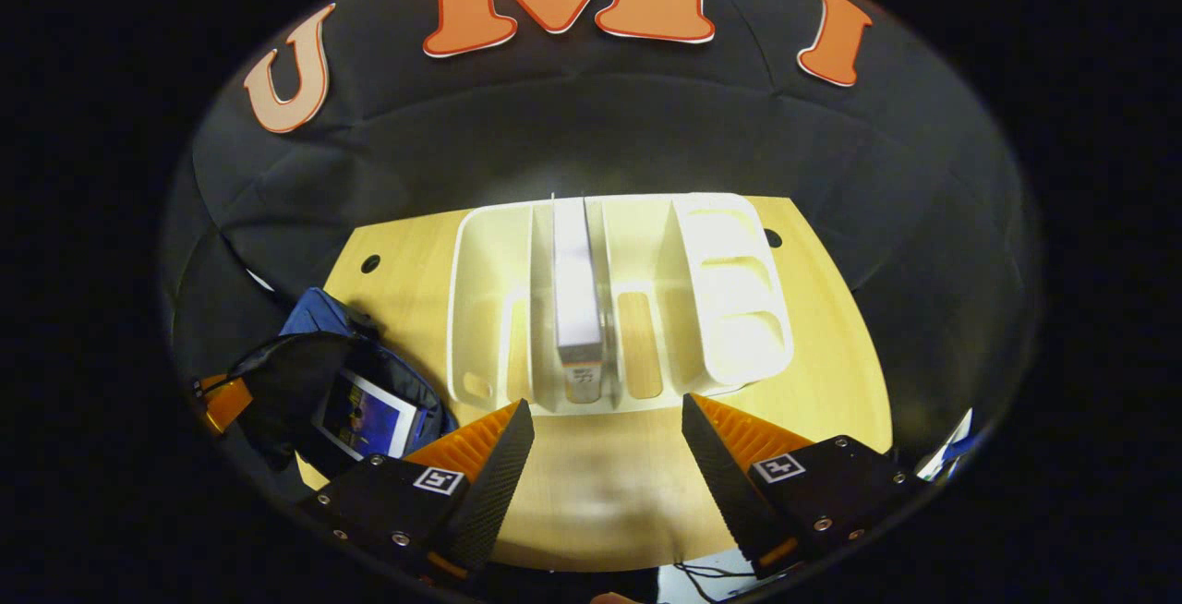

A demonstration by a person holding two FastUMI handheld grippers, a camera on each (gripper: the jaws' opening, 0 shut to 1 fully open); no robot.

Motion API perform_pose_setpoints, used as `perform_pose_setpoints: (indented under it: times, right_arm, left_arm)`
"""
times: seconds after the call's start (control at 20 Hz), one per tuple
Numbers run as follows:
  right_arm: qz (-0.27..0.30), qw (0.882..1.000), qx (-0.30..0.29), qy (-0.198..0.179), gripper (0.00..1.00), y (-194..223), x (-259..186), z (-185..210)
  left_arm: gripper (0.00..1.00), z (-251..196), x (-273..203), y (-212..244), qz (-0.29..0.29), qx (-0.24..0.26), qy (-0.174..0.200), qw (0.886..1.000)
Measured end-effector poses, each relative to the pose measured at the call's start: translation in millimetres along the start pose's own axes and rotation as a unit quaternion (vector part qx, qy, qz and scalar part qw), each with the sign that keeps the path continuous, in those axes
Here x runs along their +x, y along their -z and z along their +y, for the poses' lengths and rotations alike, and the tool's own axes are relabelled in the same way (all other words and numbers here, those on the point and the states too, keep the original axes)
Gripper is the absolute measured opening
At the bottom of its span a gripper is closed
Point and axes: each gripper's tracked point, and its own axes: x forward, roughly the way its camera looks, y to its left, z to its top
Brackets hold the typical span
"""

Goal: Open the schoolbag, grab two books from the bookshelf and put them into the schoolbag.

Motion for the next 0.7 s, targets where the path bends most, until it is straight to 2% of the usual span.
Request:
perform_pose_setpoints:
  times: [0.15, 0.2, 0.25, 0.4, 0.45, 0.5, 0.7]
  right_arm:
    - [0.062, 0.996, 0.001, -0.061, 0.97, -7.6, 13.5, 25.5]
    - [0.075, 0.994, 0.003, -0.075, 0.97, -12.1, 19.0, 31.8]
    - [0.082, 0.994, -0.003, -0.078, 0.98, -18.0, 27.4, 32.7]
    - [0.093, 0.994, -0.028, -0.043, 0.98, -37.9, 58.1, 20.3]
    - [0.105, 0.993, -0.031, -0.043, 0.97, -39.9, 67.5, 22.1]
    - [0.117, 0.992, -0.030, -0.046, 0.98, -42.3, 74.2, 23.9]
    - [0.151, 0.987, -0.039, -0.041, 0.98, -48.3, 100.9, 23.7]
  left_arm:
    - [0.03, -0.2, 1.5, -1.3, -0.002, -0.003, 0.001, 1.000]
    - [0.06, 0.1, 0.8, -0.8, -0.002, -0.006, 0.001, 1.000]
    - [0.06, 0.9, 0.2, -0.8, -0.003, -0.009, 0.002, 1.000]
    - [0.06, 2.6, 0.5, 2.6, -0.003, -0.022, 0.006, 1.000]
    - [0.02, 3.5, 0.6, 3.5, -0.004, -0.026, 0.007, 1.000]
    - [0.06, 4.5, 0.6, 3.9, -0.002, -0.030, 0.007, 1.000]
    - [0.06, 7.2, 1.8, 6.3, 0.001, -0.035, 0.009, 0.999]
